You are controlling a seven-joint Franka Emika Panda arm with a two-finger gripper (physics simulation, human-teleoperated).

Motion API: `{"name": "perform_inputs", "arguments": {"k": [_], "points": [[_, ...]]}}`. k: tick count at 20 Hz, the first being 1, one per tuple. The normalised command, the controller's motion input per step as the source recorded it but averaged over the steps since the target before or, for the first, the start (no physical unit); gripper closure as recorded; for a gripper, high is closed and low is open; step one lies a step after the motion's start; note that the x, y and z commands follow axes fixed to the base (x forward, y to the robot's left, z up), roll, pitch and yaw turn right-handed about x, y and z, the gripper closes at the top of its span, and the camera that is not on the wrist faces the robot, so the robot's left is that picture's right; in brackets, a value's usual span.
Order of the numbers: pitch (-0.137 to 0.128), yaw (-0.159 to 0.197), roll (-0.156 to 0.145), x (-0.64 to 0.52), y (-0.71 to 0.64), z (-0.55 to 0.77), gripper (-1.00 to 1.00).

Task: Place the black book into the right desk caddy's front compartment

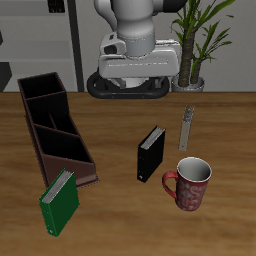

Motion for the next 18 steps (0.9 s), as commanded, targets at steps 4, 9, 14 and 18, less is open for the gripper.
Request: {"name": "perform_inputs", "arguments": {"k": [4,9,14,18], "points": [[-0.046,-0.087,-0.012,0.16,0.01,0.14,-1.0],[-0.11,-0.102,-0.031,0.16,0.05,-0.06,-1.0],[-0.053,-0.113,0.007,0.14,0.07,-0.26,-1.0],[-0.016,-0.11,-0.042,0.15,-0.05,-0.35,-1.0]]}}
